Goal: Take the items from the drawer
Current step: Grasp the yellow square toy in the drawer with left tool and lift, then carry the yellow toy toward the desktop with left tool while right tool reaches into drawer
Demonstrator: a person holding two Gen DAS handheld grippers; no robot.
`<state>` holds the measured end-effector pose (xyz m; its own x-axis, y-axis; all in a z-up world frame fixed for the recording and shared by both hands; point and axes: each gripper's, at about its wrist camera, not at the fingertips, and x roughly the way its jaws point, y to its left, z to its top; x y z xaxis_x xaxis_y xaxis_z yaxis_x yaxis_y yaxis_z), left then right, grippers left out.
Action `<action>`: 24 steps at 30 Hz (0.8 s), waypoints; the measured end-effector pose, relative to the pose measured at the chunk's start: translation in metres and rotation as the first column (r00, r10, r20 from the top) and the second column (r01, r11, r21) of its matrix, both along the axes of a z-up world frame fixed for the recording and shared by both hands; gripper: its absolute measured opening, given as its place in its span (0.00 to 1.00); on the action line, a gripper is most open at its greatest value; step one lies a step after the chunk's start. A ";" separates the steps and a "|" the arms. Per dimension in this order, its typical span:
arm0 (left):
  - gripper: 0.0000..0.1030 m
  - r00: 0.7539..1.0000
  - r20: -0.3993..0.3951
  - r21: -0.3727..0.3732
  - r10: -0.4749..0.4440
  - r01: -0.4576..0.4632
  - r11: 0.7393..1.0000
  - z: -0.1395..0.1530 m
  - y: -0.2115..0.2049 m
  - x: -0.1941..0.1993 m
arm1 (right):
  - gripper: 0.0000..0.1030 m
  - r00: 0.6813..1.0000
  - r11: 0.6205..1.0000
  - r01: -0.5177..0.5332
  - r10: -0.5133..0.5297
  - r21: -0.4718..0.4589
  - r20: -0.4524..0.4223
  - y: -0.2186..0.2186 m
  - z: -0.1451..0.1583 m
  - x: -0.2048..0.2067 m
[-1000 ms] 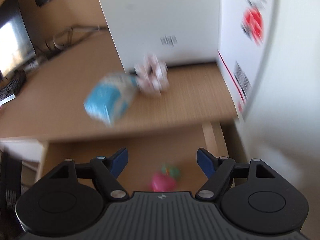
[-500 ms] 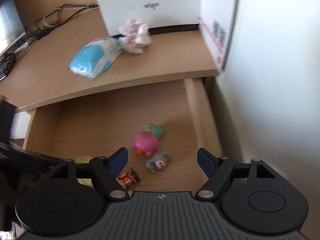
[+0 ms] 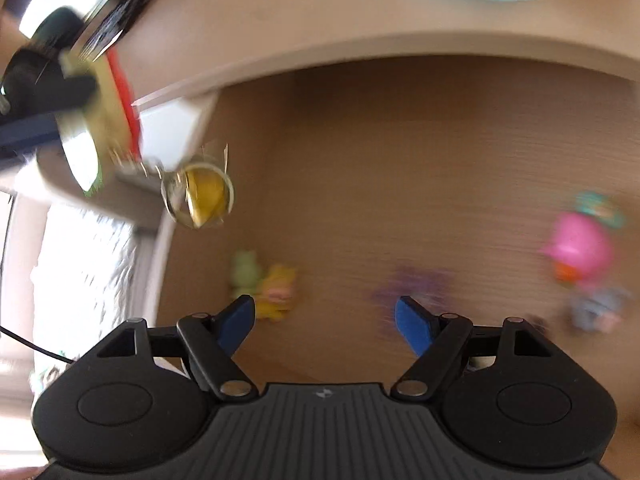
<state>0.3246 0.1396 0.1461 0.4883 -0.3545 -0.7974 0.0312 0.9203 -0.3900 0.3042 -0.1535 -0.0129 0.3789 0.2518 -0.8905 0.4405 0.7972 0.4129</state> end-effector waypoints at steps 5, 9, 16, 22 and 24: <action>0.47 0.999 -0.002 -0.042 0.044 -0.044 0.998 0.002 0.018 0.000 | 0.56 0.993 0.993 -0.117 0.118 0.024 -0.025 0.022 -0.017 0.050; 0.46 0.997 -0.005 -0.024 0.075 -0.075 0.997 -0.005 0.018 0.000 | 0.46 0.987 0.988 -0.151 0.152 0.037 -0.055 0.031 -0.034 0.071; 0.45 0.995 -0.008 -0.089 0.098 -0.098 0.991 -0.020 0.020 0.005 | 0.38 0.987 0.989 -0.140 0.143 0.041 -0.080 0.029 -0.039 0.068; 0.45 0.997 -0.018 -0.129 0.070 -0.072 0.989 -0.028 0.016 0.012 | 0.38 0.979 0.971 -0.153 0.123 -0.185 -0.165 0.006 -0.018 0.035; 0.45 0.997 -0.026 -0.144 0.067 -0.070 0.987 -0.031 0.014 0.013 | 0.38 0.980 0.958 -0.125 0.079 -0.257 -0.181 -0.008 -0.007 0.021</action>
